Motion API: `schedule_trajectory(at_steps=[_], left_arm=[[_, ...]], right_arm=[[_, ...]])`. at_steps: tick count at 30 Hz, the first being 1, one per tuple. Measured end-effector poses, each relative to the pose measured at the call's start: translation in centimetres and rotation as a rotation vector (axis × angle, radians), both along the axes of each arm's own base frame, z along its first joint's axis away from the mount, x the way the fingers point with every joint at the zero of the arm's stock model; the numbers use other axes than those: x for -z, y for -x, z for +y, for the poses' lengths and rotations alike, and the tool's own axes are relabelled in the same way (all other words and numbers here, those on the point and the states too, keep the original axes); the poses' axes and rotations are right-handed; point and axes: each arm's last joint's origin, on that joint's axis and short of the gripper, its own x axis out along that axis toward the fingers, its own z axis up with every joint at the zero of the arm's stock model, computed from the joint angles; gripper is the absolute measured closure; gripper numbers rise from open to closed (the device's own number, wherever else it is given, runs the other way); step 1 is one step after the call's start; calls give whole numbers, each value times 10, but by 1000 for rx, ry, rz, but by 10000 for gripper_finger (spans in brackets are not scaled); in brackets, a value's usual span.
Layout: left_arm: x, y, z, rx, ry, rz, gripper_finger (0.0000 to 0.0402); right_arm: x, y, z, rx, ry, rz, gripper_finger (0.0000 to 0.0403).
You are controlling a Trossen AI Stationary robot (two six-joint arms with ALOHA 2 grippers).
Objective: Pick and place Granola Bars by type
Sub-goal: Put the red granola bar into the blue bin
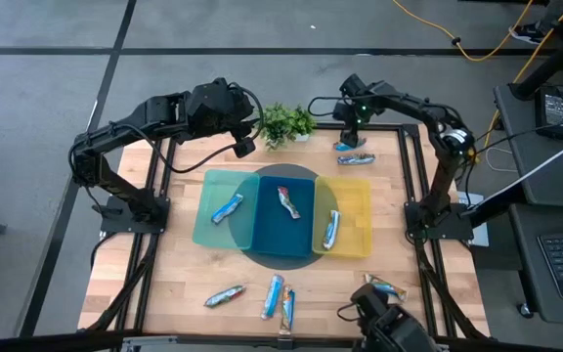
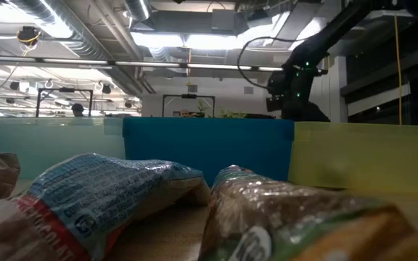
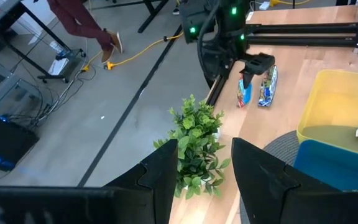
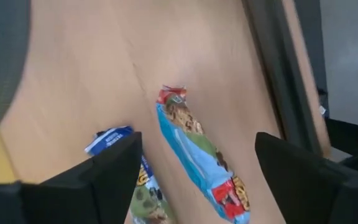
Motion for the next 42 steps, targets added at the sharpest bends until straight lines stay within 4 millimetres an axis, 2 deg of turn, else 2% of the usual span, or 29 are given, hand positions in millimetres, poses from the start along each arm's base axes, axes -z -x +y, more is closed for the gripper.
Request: schedule_trajectory(at_steps=[9, 17, 27, 32, 42], left_arm=[[0, 0, -1, -6, 15, -14, 258], [0, -1, -2, -2, 15, -14, 258], [0, -1, -3, 16, 34, -21, 258], [0, -1, -3, 16, 52, -34, 258], [0, -2, -4, 25, 61, -37, 258]], right_arm=[[32, 4, 4, 2, 20, 3, 92], [46, 6, 6, 4, 70, 14, 92], [65, 7, 7, -24, 29, 45, 97], [68, 6, 6, -24, 24, 45, 132], [68, 7, 6, -19, 20, 46, 244]])
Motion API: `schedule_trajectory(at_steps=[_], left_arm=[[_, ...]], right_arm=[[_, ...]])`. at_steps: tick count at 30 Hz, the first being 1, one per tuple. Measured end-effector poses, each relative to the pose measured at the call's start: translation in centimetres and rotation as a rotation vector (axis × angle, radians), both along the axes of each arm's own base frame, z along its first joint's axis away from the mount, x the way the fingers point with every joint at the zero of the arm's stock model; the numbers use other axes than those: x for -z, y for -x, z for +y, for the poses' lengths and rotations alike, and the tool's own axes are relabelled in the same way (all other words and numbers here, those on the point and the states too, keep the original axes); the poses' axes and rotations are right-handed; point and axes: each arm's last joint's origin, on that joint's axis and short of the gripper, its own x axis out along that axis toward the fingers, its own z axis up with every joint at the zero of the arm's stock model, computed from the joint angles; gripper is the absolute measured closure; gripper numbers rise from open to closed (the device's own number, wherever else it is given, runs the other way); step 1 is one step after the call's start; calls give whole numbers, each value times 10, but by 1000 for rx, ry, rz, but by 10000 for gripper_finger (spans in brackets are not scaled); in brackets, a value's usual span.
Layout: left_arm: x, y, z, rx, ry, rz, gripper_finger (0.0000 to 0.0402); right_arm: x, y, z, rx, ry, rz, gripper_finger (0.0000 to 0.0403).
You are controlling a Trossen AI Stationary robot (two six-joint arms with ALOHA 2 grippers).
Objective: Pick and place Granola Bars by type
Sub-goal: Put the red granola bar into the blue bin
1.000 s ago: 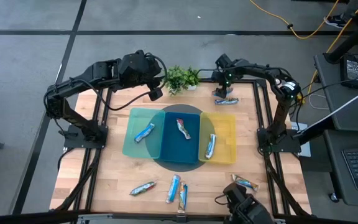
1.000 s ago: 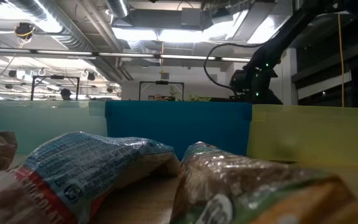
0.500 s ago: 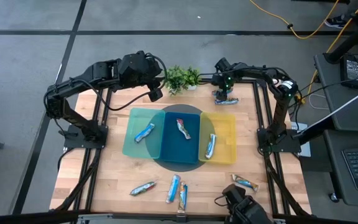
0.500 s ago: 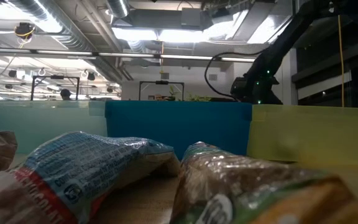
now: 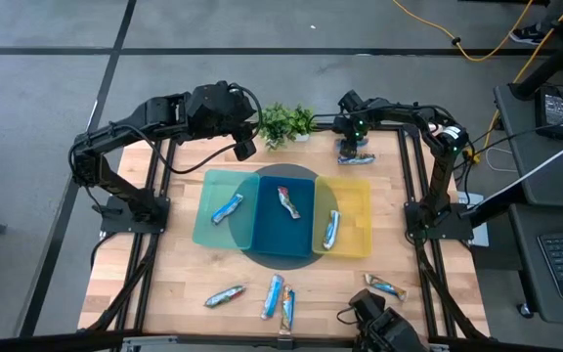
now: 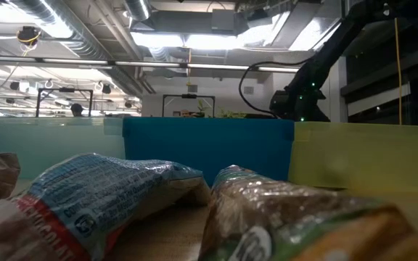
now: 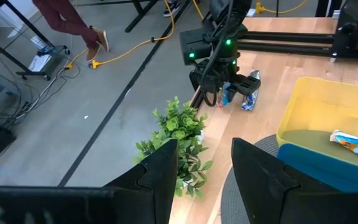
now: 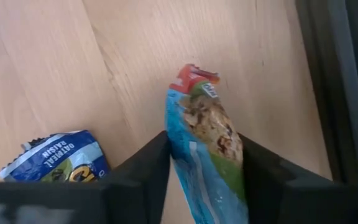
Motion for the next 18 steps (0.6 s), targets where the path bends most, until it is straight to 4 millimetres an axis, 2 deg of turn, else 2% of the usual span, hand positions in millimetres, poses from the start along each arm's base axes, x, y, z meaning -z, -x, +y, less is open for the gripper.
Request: schedule_trajectory(at_steps=[8, 12, 18], left_arm=[[0, 0, 0, -3, 9, -7, 258], [0, 0, 0, -5, 12, -8, 258], [0, 0, 0, -5, 12, -8, 258]], right_arm=[[0, 0, 0, 1, -5, 1, 320], [-6, 0, 0, 2, -1, -2, 355], [-44, 0, 1, 5, 61, -91, 383]])
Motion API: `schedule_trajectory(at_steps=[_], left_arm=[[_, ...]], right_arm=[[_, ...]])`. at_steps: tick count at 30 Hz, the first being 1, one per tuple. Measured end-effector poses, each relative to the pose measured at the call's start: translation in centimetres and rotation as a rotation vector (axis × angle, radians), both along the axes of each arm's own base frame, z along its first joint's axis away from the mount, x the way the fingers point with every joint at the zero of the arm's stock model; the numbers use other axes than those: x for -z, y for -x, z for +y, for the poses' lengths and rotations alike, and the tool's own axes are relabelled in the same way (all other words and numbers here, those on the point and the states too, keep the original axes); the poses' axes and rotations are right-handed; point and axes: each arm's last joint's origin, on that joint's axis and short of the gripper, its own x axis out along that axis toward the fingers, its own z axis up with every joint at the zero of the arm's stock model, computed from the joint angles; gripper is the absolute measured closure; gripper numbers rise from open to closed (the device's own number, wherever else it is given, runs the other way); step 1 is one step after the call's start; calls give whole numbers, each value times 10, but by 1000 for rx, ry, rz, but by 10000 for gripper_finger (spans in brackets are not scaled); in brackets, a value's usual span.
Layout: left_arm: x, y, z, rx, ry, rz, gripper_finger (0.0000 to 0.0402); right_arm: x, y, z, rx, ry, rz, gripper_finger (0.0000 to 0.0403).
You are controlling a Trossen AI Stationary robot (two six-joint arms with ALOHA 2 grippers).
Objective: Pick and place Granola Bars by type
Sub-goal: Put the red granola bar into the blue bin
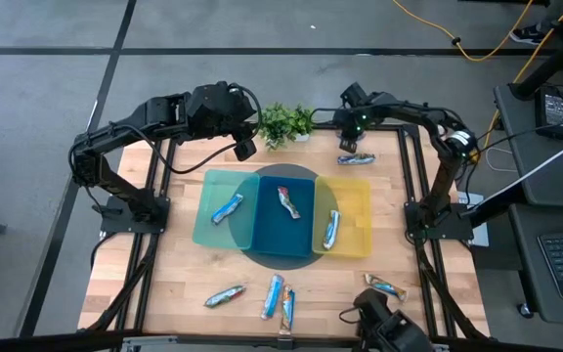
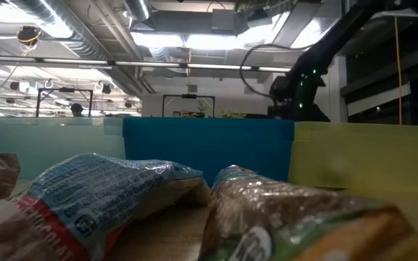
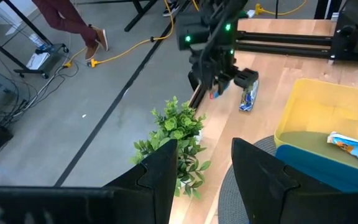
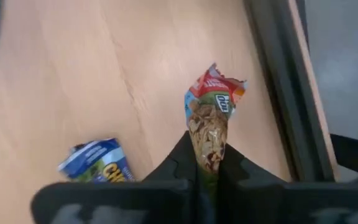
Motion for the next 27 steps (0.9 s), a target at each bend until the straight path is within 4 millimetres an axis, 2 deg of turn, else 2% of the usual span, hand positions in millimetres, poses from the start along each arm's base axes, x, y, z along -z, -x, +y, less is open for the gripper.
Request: schedule_trajectory(at_steps=[6, 12, 19, 27], left_arm=[[0, 0, 0, 0, 0, 0, 258], [0, 0, 0, 0, 0, 0, 258], [0, 0, 0, 0, 0, 0, 258], [2, 1, 0, 0, 5, 25, 258]], right_arm=[[-36, 7, 10, 35, 46, -78, 372], [-62, 17, 25, 72, 43, -120, 385], [-81, 28, 38, 101, 26, -133, 373], [-92, 36, 54, 99, -57, -225, 385]])
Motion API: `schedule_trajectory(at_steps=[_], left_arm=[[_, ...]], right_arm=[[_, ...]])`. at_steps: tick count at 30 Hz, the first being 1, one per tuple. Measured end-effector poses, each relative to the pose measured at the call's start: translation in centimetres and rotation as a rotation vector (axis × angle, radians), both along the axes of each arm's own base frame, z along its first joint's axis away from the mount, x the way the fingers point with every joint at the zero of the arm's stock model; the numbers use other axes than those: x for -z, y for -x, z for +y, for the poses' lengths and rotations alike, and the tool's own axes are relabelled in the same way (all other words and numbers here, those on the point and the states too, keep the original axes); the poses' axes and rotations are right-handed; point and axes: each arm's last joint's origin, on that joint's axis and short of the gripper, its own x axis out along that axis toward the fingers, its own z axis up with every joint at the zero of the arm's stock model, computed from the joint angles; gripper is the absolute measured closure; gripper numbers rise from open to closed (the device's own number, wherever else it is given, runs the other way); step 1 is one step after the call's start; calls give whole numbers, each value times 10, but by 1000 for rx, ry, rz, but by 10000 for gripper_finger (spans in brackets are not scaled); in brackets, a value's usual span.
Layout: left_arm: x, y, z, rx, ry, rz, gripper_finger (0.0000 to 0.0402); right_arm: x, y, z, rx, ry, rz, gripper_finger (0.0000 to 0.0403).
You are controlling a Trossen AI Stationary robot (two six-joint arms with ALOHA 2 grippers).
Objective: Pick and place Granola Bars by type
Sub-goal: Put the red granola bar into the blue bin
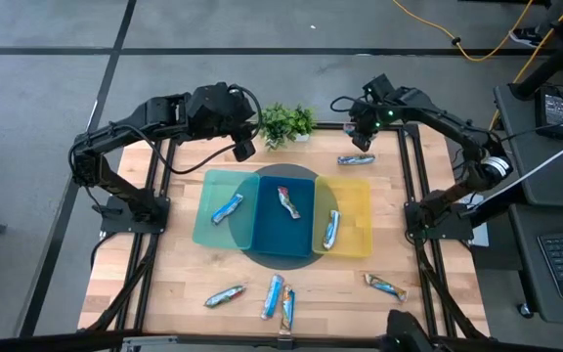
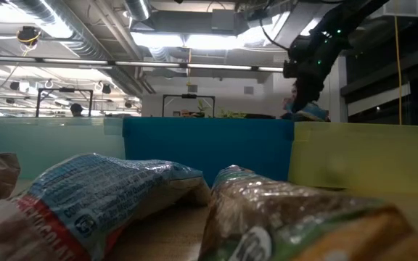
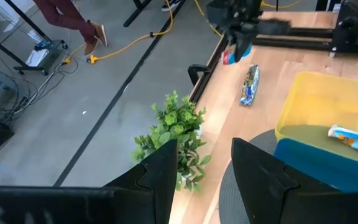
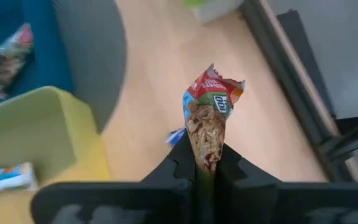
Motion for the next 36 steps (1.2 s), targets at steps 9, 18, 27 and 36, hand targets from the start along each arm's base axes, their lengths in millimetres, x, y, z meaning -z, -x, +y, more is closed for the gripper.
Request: schedule_trajectory(at_steps=[9, 18, 27, 36], left_arm=[[2, 1, -1, 21, 33, 14, 258], [2, 1, -1, 31, 39, 14, 258], [2, 1, -1, 32, 37, 15, 258], [2, 1, -2, 51, 31, 23, 258]], right_arm=[[-1, 20, 45, 0, -44, -80, 384], [-33, 33, 103, -10, 1, -301, 372], [-75, 36, 144, -98, 81, -615, 387], [-97, 19, 160, -153, 88, -834, 378]])
